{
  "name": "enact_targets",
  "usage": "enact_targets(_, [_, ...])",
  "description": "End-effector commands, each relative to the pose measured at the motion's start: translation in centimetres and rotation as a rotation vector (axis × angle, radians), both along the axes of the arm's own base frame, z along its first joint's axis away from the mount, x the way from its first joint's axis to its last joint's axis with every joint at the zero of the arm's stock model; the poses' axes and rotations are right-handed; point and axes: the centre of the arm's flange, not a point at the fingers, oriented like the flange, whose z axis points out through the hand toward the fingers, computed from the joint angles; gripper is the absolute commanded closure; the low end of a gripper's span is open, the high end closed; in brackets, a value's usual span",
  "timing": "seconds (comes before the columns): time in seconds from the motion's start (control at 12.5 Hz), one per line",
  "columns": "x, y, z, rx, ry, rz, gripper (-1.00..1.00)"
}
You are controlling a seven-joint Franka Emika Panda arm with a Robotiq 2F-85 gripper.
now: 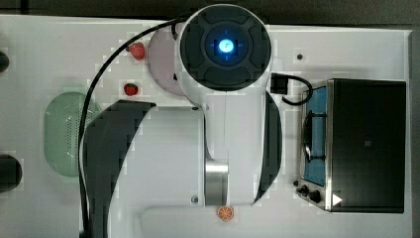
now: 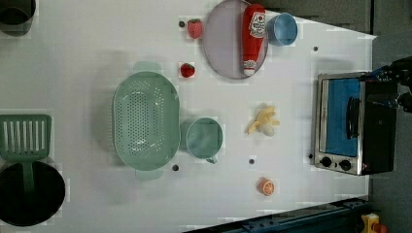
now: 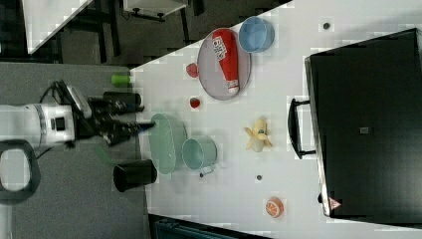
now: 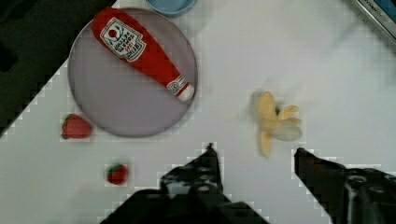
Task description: Pick Banana and place it in mug.
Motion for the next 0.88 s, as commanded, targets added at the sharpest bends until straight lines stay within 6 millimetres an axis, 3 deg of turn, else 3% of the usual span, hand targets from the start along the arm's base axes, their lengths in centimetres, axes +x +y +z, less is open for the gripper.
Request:
enact_targets(0.08, [-11.0, -3.6, 6.3, -0.011, 0.009, -0.084, -0.59])
enact_targets(0.24, [-10.9, -3.6, 6.2, -0.011, 0.012, -0.084, -0.99])
enact_targets(0.48, [-10.3, -3.5, 3.0, -0.012, 0.043, -0.081, -1.00])
enact_targets(0.64, [-9.4, -3.4, -0.8, -0.012, 0.044, -0.048, -1.00])
enact_targets(0.88, [-8.1, -3.4, -8.2, -0.010, 0.028, 0.131, -1.00])
